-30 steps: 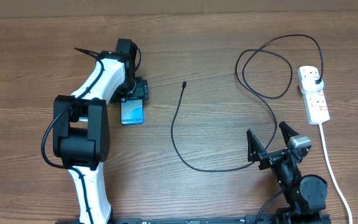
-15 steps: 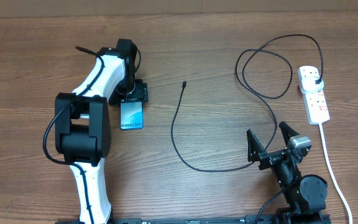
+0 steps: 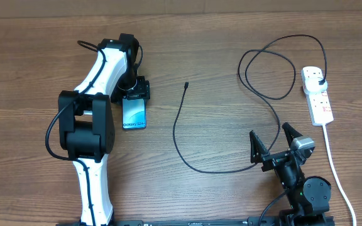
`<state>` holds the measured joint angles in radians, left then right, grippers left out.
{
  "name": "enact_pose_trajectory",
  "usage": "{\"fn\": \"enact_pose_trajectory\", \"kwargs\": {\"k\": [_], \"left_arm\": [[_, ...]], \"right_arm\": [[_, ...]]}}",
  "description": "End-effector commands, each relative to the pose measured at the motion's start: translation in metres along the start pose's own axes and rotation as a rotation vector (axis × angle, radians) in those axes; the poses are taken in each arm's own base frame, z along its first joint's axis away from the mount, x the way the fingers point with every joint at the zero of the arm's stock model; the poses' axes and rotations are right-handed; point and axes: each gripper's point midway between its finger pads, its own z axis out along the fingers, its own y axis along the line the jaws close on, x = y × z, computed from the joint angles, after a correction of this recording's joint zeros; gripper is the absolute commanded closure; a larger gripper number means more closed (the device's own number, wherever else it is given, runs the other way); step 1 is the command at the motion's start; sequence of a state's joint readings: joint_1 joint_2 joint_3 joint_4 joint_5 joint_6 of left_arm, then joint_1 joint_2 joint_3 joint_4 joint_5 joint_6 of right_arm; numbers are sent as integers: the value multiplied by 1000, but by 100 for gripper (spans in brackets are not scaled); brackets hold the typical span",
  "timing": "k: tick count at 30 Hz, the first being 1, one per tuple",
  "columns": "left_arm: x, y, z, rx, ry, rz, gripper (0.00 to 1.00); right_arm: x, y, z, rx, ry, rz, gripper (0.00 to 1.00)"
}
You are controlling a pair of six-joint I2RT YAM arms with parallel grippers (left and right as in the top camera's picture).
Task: Plug charger to phone and switch on socket
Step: 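Lift the phone with the left gripper and raise it upright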
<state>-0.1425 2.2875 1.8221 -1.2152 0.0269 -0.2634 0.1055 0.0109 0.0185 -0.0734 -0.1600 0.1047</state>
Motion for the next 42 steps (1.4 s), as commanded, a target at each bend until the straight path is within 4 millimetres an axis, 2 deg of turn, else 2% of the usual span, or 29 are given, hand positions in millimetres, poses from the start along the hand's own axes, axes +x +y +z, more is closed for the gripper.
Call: {"fn": "enact_pose_trajectory", "kwargs": {"k": [1, 7, 14, 22, 30, 33, 36, 42], "left_arm": [[-4, -2, -8, 22, -10, -6, 22], [-4, -4, -18, 29, -7, -7, 21], [-6, -20, -47, 119, -11, -5, 21], [0, -49, -71, 288, 21, -3, 27], [15, -100, -98, 624, 114, 7, 28], [20, -113, -108, 718, 144, 8, 36], [25, -118, -114, 766, 178, -8, 37], [32, -117, -115, 746, 253, -133, 36]], "right_arm": [[2, -1, 0, 2, -2, 2, 0], [2, -1, 0, 2, -1, 2, 0], [2, -1, 0, 2, -2, 2, 0], [2, -1, 0, 1, -1, 2, 0], [2, -1, 0, 1, -2, 2, 0], [2, -1, 0, 1, -1, 2, 0], [2, -1, 0, 1, -1, 2, 0], [2, -1, 0, 2, -2, 2, 0]]}}
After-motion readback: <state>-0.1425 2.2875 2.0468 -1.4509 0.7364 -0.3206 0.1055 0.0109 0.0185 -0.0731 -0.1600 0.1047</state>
